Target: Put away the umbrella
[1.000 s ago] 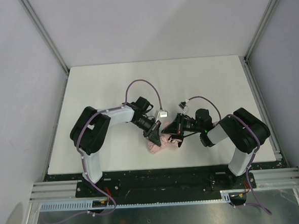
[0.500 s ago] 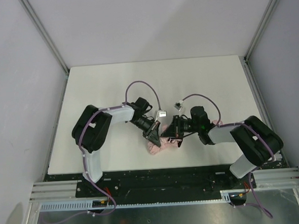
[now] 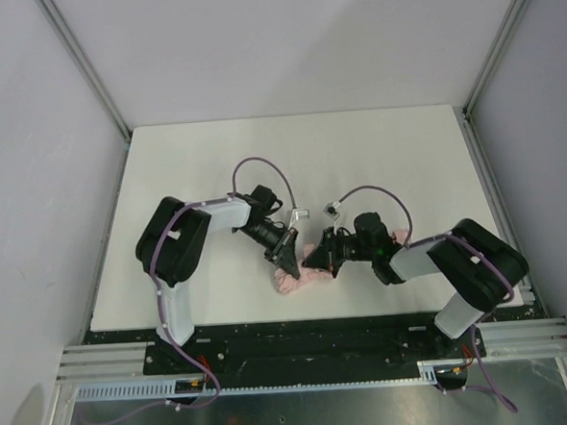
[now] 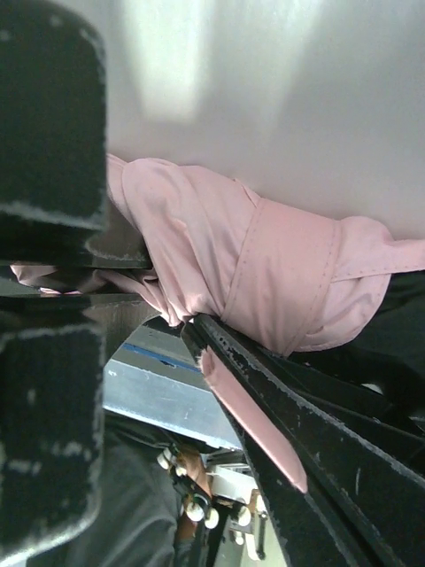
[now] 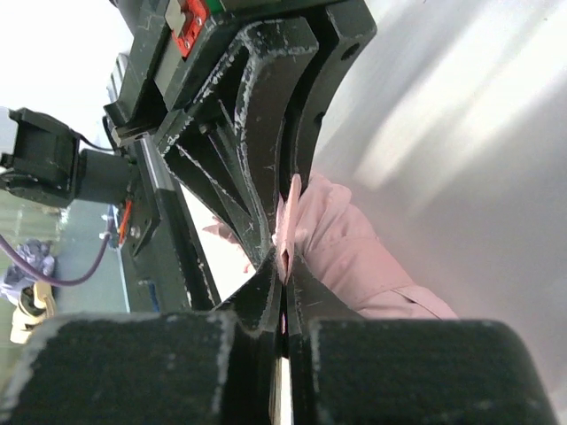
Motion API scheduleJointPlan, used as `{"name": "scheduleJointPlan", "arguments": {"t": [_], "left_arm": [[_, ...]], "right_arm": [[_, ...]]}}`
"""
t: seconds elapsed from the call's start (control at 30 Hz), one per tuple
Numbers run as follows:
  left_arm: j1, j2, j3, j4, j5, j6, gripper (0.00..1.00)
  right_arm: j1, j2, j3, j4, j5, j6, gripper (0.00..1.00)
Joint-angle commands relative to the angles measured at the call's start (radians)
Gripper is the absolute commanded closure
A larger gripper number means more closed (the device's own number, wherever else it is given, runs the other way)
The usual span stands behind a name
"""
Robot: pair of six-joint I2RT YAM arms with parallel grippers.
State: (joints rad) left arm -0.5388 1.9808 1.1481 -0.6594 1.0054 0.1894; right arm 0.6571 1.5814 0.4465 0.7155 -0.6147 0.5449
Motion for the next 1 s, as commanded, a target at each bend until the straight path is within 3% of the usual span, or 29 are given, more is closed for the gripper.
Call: {"name": "scheduleJointPlan", "arguments": {"t": [0.0, 0.07, 0.17, 0.23, 0.33, 0.43, 0.6, 0.77, 0.9, 0.97], "left_arm": [[0.125, 0.009, -0.005, 0.093, -0.424, -0.046, 1.00], [0.130, -0.024, -0.001, 0.097, -0.429, -0.061, 1.00], [0.133, -0.092, 0.001, 0.114, -0.447, -0.092, 0.92], [0.133, -0.148, -0.001, 0.131, -0.471, -0.115, 0.78], [0.133, -0.246, -0.007, 0.168, -0.512, -0.150, 0.41], [0.125, -0.388, -0.051, 0.239, -0.557, -0.172, 0.23], [0.013, -0.608, -0.166, 0.297, -0.699, -0.091, 0.23], [-0.272, -0.723, -0.292, 0.312, -0.948, 0.074, 0.27], [-0.414, -0.762, -0.405, 0.367, -1.157, 0.203, 0.14], [-0.443, -0.772, -0.448, 0.396, -1.190, 0.264, 0.07]], "right_arm": [[0.023, 0.164, -0.141, 0.145, -0.062, 0.155, 1.00], [0.010, 0.251, -0.167, 0.286, -0.055, 0.202, 1.00], [-0.017, 0.370, -0.189, 0.452, -0.055, 0.268, 1.00], [-0.025, 0.429, -0.191, 0.519, -0.055, 0.301, 1.00], [-0.039, 0.489, -0.183, 0.551, -0.043, 0.334, 1.00], [-0.055, 0.524, -0.161, 0.532, -0.033, 0.356, 1.00], [-0.070, 0.568, -0.101, 0.456, -0.032, 0.378, 1.00], [-0.077, 0.577, -0.068, 0.394, -0.036, 0.368, 1.00], [-0.099, 0.574, -0.054, 0.369, -0.058, 0.354, 1.00], [-0.113, 0.573, -0.050, 0.367, -0.070, 0.349, 1.00]]}}
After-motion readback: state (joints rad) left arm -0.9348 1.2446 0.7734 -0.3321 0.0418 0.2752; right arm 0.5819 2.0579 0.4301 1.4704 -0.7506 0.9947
